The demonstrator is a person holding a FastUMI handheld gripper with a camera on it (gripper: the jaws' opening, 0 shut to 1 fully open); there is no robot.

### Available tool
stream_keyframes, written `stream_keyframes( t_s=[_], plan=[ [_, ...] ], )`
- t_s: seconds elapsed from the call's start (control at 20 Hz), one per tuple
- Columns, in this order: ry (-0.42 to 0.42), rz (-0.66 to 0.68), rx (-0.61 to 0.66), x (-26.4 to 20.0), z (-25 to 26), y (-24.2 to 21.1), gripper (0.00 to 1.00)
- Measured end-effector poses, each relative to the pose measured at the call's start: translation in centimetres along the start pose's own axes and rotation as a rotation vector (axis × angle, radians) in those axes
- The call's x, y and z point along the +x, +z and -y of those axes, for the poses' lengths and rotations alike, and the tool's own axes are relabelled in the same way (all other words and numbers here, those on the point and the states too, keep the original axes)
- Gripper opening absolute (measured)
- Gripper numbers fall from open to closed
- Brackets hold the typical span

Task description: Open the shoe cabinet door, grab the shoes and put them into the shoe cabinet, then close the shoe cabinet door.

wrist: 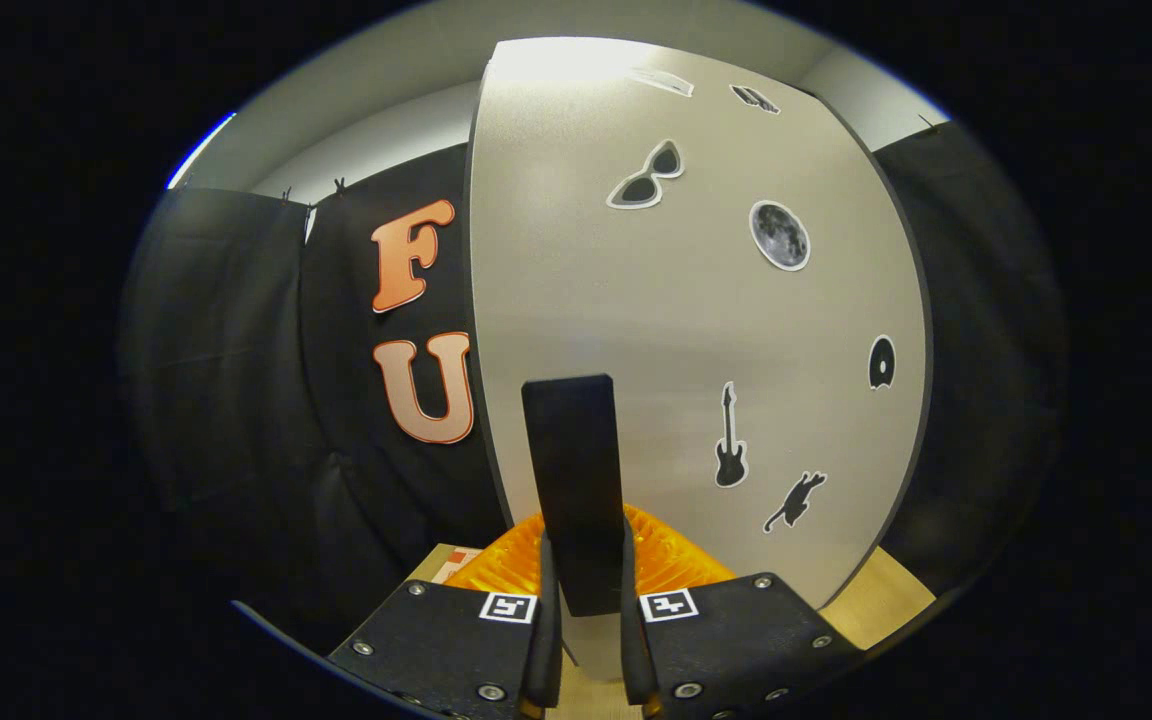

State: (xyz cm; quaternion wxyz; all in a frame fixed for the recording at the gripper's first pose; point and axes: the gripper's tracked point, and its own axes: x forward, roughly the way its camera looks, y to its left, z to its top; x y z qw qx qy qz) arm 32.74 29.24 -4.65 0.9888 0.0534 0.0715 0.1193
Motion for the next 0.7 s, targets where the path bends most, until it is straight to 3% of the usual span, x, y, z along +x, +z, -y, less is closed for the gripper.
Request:
stream_keyframes(
  t_s=[0.7],
  plan=[
    [0.037, 0.031, 0.043, -6.5, 4.7, 0.0, 0.20]
  ],
)
